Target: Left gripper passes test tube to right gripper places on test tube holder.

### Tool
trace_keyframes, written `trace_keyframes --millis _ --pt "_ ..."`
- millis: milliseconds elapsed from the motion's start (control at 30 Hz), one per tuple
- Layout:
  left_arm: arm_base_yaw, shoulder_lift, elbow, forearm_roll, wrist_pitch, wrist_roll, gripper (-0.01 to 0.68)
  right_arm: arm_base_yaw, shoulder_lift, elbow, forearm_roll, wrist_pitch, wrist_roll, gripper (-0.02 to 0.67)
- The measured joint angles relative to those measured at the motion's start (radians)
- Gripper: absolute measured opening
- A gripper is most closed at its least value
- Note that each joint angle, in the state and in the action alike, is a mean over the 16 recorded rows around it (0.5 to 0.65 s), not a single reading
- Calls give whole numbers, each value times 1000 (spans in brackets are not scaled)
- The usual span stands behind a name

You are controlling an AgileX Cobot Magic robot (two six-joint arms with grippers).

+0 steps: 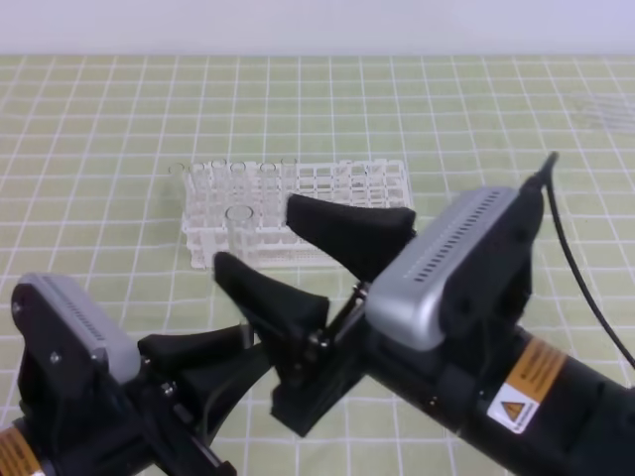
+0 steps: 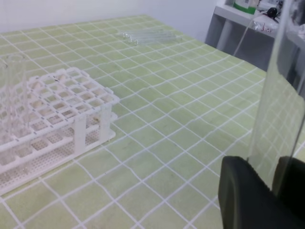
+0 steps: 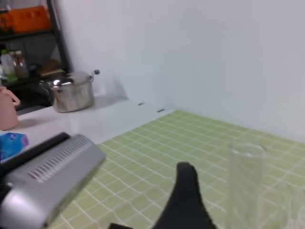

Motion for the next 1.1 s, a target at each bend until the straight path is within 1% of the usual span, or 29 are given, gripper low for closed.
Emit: trace_keyframes --millis 467,1100 --pt "0 1 0 4 3 2 7 1 85 -76 -24 17 20 48" --pt "0 1 0 15 0 10 5 1 96 -85 -24 20 21 25"
